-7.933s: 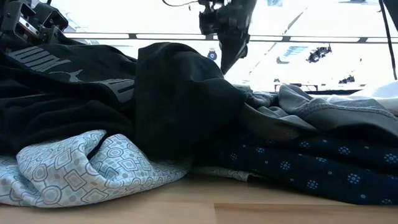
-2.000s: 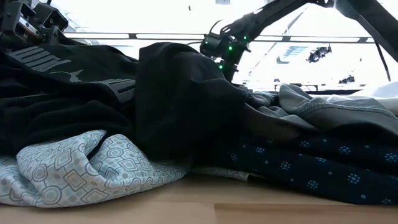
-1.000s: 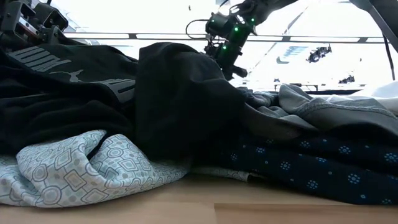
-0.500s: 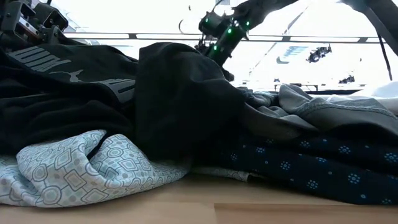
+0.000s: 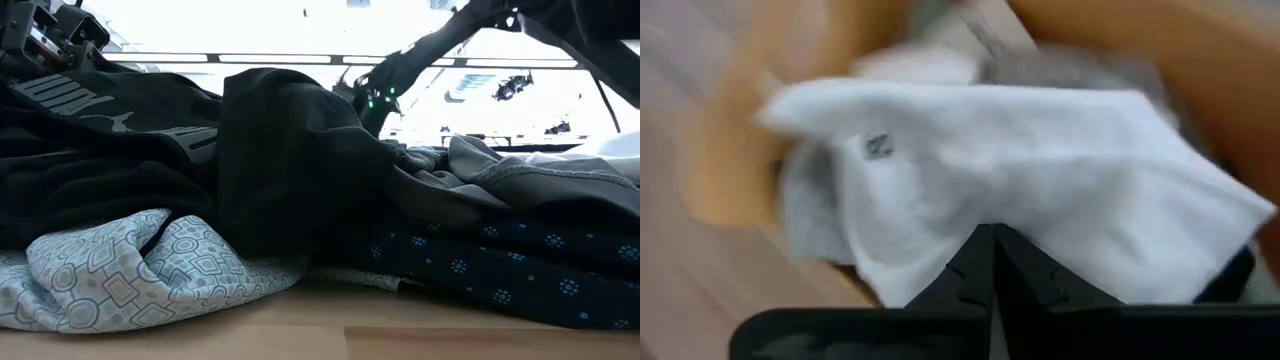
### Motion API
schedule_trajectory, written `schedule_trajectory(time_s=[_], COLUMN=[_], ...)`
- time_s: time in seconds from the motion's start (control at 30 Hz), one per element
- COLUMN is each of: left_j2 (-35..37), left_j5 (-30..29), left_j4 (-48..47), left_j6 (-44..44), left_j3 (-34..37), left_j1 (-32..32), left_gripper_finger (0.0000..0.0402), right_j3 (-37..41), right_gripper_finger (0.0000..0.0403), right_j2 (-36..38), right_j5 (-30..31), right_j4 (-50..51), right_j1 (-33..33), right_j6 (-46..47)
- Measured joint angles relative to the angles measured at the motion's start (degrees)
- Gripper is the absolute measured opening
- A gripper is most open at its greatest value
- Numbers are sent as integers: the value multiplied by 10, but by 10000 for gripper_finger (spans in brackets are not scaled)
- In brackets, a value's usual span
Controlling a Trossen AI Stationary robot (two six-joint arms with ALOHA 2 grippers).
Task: Pick & Place Cloths
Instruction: Put the white sock into the yellow bin, then put the gray underwear into the transparent bin
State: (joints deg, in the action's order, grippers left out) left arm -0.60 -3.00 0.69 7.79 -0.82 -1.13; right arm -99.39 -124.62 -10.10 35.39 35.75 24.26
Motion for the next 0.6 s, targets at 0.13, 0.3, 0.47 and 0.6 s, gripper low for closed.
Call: schedule_trajectory(time_s=[0.13, 0.3, 0.47, 0.6], left_j2=[0, 0, 0, 0], left_j5=[0, 0, 0, 0], left_j4=[0, 0, 0, 0], left_j6=[0, 0, 0, 0], left_j3=[0, 0, 0, 0], left_j1=[0, 0, 0, 0], left_gripper_finger=[12, 12, 12, 12], right_j3=[0, 0, 0, 0], right_gripper_finger=[3, 4, 4, 4], right_j2=[-12, -2, 24, 46], right_j5=[-35, -21, -20, -11], right_j4=[9, 4, -3, -17], right_j1=[10, 10, 8, 3], right_j6=[-2, -5, -8, -18])
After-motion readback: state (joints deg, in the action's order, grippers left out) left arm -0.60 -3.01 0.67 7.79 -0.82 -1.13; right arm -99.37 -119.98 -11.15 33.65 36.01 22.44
